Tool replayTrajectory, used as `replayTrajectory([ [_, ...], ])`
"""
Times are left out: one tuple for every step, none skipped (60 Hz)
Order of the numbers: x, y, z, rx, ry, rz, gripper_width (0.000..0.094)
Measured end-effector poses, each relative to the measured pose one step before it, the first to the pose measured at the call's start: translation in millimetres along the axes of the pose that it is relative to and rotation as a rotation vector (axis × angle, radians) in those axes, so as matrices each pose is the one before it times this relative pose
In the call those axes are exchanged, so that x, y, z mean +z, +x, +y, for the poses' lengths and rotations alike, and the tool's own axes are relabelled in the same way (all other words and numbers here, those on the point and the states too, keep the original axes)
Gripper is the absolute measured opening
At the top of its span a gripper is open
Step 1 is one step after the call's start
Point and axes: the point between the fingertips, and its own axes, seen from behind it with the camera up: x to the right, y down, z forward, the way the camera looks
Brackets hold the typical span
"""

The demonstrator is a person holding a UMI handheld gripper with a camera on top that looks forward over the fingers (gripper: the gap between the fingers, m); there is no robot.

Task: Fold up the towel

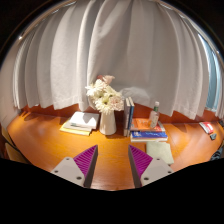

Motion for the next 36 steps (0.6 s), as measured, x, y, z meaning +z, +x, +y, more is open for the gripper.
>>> replayTrajectory([
  [0.38,-3.86,2.54,-0.0017,-0.00123,0.00396,0.0581],
  [-2.36,-1.15,1.88,-0.0024,-0.00176,0.00077,0.0580],
  [-1.28,-1.46,1.58,-0.0014,-0.00168,0.00158,0.0580],
  [-1.11,-1.34,1.57,-0.0006,-0.00144,0.00105,0.0581],
  [-1.06,-1.69,1.34,0.0003,-0.00071,0.00022,0.0581],
  [-0.95,-1.67,1.16,0.0015,-0.00031,-0.00074,0.0581],
  [-1.00,-1.67,1.15,0.0028,0.00052,-0.00105,0.0581],
  [-0.14,-1.89,0.92,0.0032,0.00076,-0.00125,0.0582],
  [-1.26,-1.76,1.20,0.0024,0.00026,-0.00114,0.0581],
  [-0.95,-1.54,1.62,-0.0001,-0.00228,-0.00187,0.0582],
  [-0.38,-1.21,1.84,-0.0023,-0.00460,0.00046,0.0580],
  [-0.86,-1.01,1.47,-0.0033,-0.00422,0.00044,0.0581],
  [-0.88,-0.57,0.74,-0.0024,-0.00186,0.00178,0.0581],
  [-0.61,-0.23,0.24,-0.0012,0.00057,0.00205,0.0580],
  [-0.75,-0.12,0.07,-0.0002,0.00070,0.00176,0.0580],
  [-0.24,-0.32,0.31,-0.0001,-0.00046,0.00156,0.0580],
  [-0.20,-0.31,0.75,-0.0006,-0.00116,0.00172,0.0581],
  [-0.10,-0.26,0.52,-0.0004,-0.00103,0.00145,0.0581],
  [0.01,-0.29,0.02,-0.0001,-0.00018,-0.00100,0.0579],
  [-0.12,-0.09,-0.02,0.0017,0.00071,-0.00044,0.0580],
  [-0.46,-0.53,0.09,0.0024,0.00175,-0.00106,0.0579],
  [0.07,-0.36,-0.18,0.0023,0.00173,-0.00096,0.0581],
  [-0.30,-0.45,0.21,0.0018,0.00080,-0.00076,0.0582],
  [-0.17,-0.31,0.53,0.0016,0.00006,-0.00079,0.0582],
  [-0.21,-0.27,0.28,0.0013,-0.00005,-0.00038,0.0581],
  [0.33,-0.14,0.07,0.0012,0.00031,0.00019,0.0582],
  [0.00,-0.03,-0.27,0.0008,0.00071,0.00045,0.0582],
  [0.20,-0.03,-0.02,0.0005,0.00083,0.00036,0.0582],
  [0.15,-0.29,0.09,0.0012,0.00061,0.00049,0.0582],
  [0.21,-0.06,-0.14,0.0010,-0.00029,0.00091,0.0581],
  [0.10,0.01,-0.12,0.0009,-0.00061,0.00093,0.0582],
  [0.17,-0.05,0.10,0.0003,-0.00063,0.00113,0.0581],
  [0.18,0.17,0.13,-0.0001,-0.00207,0.00077,0.0581],
  [0.03,0.12,0.09,-0.0006,-0.00098,0.00053,0.0581],
  [0.09,-0.01,0.02,-0.0001,-0.00024,0.00036,0.0580],
  [-0.02,-0.02,-0.18,0.0007,0.00115,-0.00027,0.0582],
])
